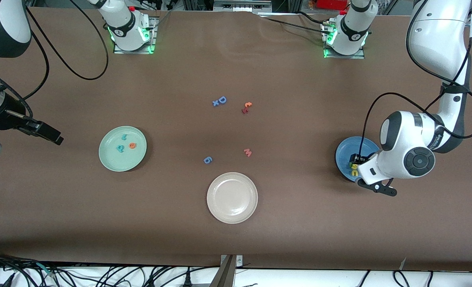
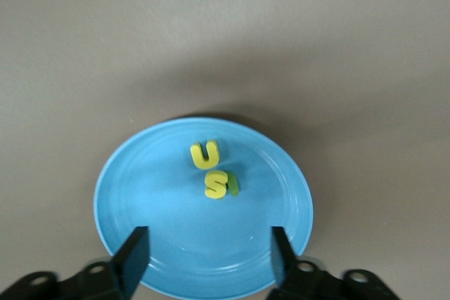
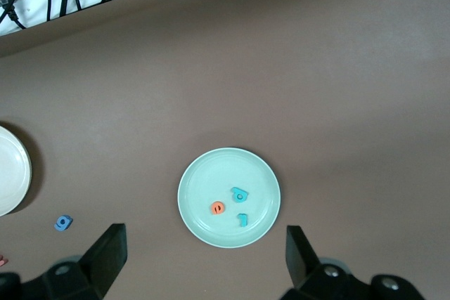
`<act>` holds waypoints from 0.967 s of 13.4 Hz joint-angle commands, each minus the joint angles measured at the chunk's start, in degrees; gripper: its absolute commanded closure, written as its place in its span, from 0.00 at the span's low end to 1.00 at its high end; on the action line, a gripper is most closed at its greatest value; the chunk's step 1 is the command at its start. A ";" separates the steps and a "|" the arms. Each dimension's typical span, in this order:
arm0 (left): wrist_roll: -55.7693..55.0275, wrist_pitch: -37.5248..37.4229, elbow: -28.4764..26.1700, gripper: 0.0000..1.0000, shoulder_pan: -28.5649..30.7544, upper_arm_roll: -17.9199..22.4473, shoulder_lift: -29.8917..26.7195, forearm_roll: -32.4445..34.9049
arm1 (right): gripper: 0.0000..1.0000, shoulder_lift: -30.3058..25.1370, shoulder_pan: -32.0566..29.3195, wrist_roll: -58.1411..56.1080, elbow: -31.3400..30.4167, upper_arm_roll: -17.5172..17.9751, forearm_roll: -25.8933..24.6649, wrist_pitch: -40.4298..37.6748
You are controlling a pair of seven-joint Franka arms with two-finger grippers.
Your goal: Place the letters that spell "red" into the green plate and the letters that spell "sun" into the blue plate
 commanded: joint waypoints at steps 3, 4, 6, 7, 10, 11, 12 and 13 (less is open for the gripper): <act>0.36 -1.18 1.39 0.00 0.09 -0.47 -2.02 2.06 | 0.00 -2.74 -0.45 0.24 -3.77 0.34 -0.29 1.83; 0.36 -2.41 2.35 0.00 0.09 -0.47 -2.46 2.06 | 0.00 -3.01 -0.45 0.24 -3.86 0.34 -0.29 1.83; 0.36 -7.49 6.20 0.00 -0.35 -0.38 -2.55 1.97 | 0.00 -3.27 -0.45 0.24 -4.82 0.34 -0.29 2.09; 0.27 -9.69 7.27 0.00 -0.53 -0.38 -2.64 1.97 | 0.01 -3.45 -0.45 0.24 -4.91 0.34 -0.29 2.18; -0.08 -9.80 3.61 0.00 -0.44 -0.29 -8.95 1.97 | 0.01 -3.36 -0.45 0.24 -4.65 0.08 -0.21 2.10; -0.08 -9.71 0.80 0.00 0.00 -0.29 -11.84 1.88 | 0.00 -3.36 -0.54 0.24 -4.56 0.08 -0.12 2.09; -0.17 -9.80 -1.40 0.00 0.43 -0.29 -14.92 1.88 | 0.00 -3.36 -0.54 0.24 -4.56 0.08 -0.12 2.01; -0.08 -9.80 -3.94 0.00 1.05 -0.29 -18.86 1.88 | 0.00 -3.36 -0.54 0.24 -4.56 0.17 -0.29 1.83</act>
